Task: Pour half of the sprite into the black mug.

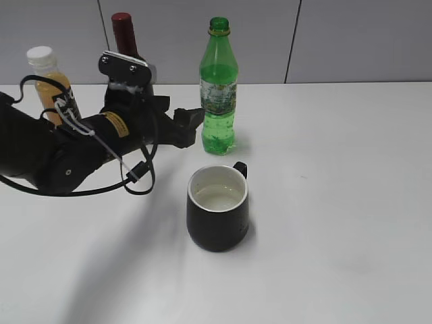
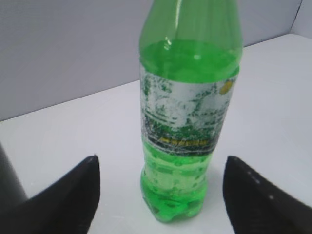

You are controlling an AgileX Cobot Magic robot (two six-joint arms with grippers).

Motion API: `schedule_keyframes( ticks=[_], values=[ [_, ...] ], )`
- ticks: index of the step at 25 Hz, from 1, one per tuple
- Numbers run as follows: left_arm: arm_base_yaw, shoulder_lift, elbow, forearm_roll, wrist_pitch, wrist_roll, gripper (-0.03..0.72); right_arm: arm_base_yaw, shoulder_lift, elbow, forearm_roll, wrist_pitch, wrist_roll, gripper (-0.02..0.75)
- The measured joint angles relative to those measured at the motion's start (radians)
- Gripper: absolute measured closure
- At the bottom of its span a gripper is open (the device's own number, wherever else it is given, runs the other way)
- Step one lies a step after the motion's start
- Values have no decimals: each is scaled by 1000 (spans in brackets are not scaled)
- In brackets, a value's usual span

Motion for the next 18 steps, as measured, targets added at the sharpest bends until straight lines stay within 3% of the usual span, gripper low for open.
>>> schedule_keyframes(
  ticks=[10, 18],
  values=[
    [42, -184, 180, -26, 16, 4, 96, 0, 0, 0, 0, 0, 0, 145],
    [126, -386, 200, -44, 401, 73, 96, 0, 0, 0, 0, 0, 0, 146]
  ],
)
